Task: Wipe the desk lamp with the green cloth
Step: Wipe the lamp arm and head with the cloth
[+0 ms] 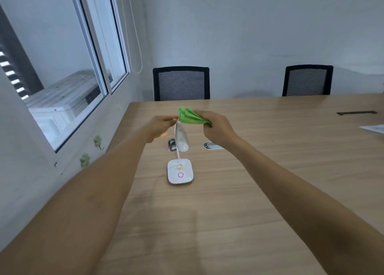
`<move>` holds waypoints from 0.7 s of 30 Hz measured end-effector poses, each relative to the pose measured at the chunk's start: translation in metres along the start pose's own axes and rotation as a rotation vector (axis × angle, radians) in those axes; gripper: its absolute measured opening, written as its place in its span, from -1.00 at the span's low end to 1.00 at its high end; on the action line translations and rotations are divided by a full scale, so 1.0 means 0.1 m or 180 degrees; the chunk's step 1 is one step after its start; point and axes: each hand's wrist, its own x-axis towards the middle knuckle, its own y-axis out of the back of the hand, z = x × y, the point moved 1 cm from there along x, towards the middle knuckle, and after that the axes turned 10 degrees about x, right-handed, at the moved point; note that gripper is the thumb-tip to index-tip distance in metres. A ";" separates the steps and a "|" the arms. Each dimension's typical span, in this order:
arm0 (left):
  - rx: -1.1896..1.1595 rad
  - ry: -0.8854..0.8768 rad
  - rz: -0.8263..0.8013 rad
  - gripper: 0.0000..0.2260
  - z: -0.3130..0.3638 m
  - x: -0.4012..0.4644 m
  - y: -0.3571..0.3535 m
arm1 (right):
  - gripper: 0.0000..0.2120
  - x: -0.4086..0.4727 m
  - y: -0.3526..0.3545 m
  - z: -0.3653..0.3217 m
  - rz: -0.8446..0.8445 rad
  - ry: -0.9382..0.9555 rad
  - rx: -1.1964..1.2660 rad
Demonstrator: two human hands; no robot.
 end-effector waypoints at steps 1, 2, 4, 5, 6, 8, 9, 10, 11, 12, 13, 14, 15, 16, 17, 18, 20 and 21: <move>0.0089 -0.0016 0.0010 -0.65 -0.02 0.03 0.00 | -0.42 0.01 -0.04 0.00 -0.0058 0.0088 -0.0082; 0.0157 -0.0028 0.0027 -0.66 -0.03 0.05 0.00 | -0.42 0.01 -0.08 0.02 -0.0123 0.0152 -0.0146; 0.0212 -0.0092 0.0065 -0.68 -0.06 0.08 -0.01 | -0.43 -0.01 -0.14 0.05 -0.0225 0.0262 -0.0253; 0.0207 -0.0145 0.0081 -0.68 -0.06 0.09 -0.01 | -0.43 -0.02 -0.16 0.07 -0.0265 0.0337 -0.0297; 0.0200 -0.0180 0.0084 -0.69 -0.07 0.09 -0.01 | -0.43 -0.04 -0.18 0.08 -0.0299 0.0410 -0.0323; 0.0188 -0.0248 0.0028 -0.68 -0.08 0.09 0.00 | -0.44 -0.11 -0.20 0.07 -0.0356 0.0591 -0.0354; 0.0182 -0.0287 -0.0001 -0.68 -0.08 0.09 0.01 | -0.44 -0.17 -0.20 0.06 -0.0388 0.0695 -0.0387; 0.0187 -0.0310 -0.0010 -0.68 -0.09 0.09 0.01 | -0.44 -0.26 -0.20 0.06 -0.0446 0.0792 -0.0436; 0.0212 -0.0326 0.0000 -0.68 -0.09 0.09 0.02 | -0.44 -0.35 -0.19 0.05 -0.0521 0.0910 -0.0506; 0.0243 -0.0329 0.0000 -0.68 -0.10 0.09 0.03 | -0.43 -0.46 -0.16 0.04 -0.0602 0.1045 -0.0577; 0.0261 -0.0329 -0.0016 -0.68 -0.10 0.09 0.04 | -0.43 -0.58 -0.14 0.04 -0.0671 0.1194 -0.0651; 0.0262 -0.0321 -0.0044 -0.68 -0.10 0.09 0.05 | -0.44 -0.69 -0.10 0.05 -0.0710 0.1364 -0.0743; 0.0256 -0.0309 -0.0062 -0.68 -0.09 0.09 0.05 | -0.46 -0.80 -0.08 0.05 -0.0718 0.1551 -0.0856; 0.0249 -0.0292 -0.0076 -0.68 -0.09 0.09 0.06 | -0.48 -0.88 -0.06 0.06 -0.0706 0.1723 -0.0965; 0.0246 -0.0280 -0.0082 -0.68 -0.08 0.09 0.06 | -0.49 -0.93 -0.04 0.07 -0.0675 0.1841 -0.1019; 0.0239 -0.0274 -0.0086 -0.68 -0.07 0.09 0.06 | -0.48 -0.93 -0.03 0.07 -0.0622 0.1886 -0.1003; 0.0221 -0.0266 -0.0090 -0.68 -0.07 0.11 0.06 | -0.46 -0.82 -0.02 0.06 -0.0386 0.1758 -0.0827; 0.0219 -0.0263 -0.0097 -0.69 -0.07 0.12 0.07 | -0.45 -0.71 -0.03 0.05 -0.0215 0.1620 -0.0706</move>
